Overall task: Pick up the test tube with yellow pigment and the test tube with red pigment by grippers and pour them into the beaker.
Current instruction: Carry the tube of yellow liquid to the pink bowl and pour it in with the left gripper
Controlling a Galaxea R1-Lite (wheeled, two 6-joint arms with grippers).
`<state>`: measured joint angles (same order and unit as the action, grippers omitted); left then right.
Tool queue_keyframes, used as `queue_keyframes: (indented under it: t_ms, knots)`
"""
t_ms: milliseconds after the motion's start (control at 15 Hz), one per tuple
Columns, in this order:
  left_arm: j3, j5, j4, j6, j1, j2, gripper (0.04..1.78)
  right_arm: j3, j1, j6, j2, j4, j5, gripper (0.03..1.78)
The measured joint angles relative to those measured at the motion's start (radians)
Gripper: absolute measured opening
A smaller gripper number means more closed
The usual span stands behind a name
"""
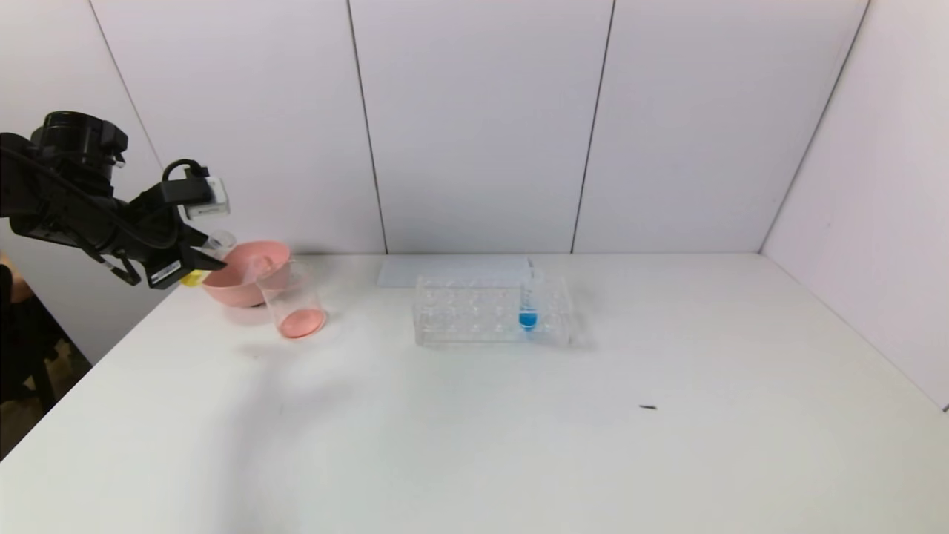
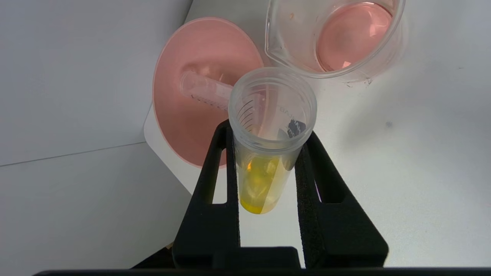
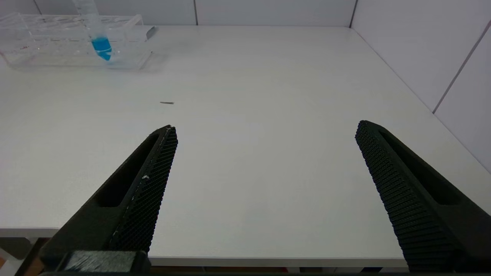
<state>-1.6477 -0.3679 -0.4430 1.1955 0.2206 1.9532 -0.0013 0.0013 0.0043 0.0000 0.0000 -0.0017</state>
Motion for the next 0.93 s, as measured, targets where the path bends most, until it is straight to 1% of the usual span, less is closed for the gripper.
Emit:
queue_keyframes:
  t_ms: [200, 467, 800, 933]
  knots:
    - [-0.023, 0.0, -0.032, 0.048, 0.0, 0.002, 0.44, 0.0, 0.0, 0.0, 0.0, 0.0, 0.0, 1.7]
    - [-0.117, 0.002, -0.169, 0.119, -0.001, 0.03, 0.44, 0.0, 0.0, 0.0, 0.0, 0.0, 0.0, 1.7]
    - [-0.189, 0.006, -0.224, 0.177, -0.005, 0.067, 0.44, 0.0, 0.0, 0.0, 0.0, 0.0, 0.0, 1.7]
    - [-0.234, 0.007, -0.275, 0.228, -0.006, 0.086, 0.44, 0.0, 0.0, 0.0, 0.0, 0.0, 0.0, 1.7]
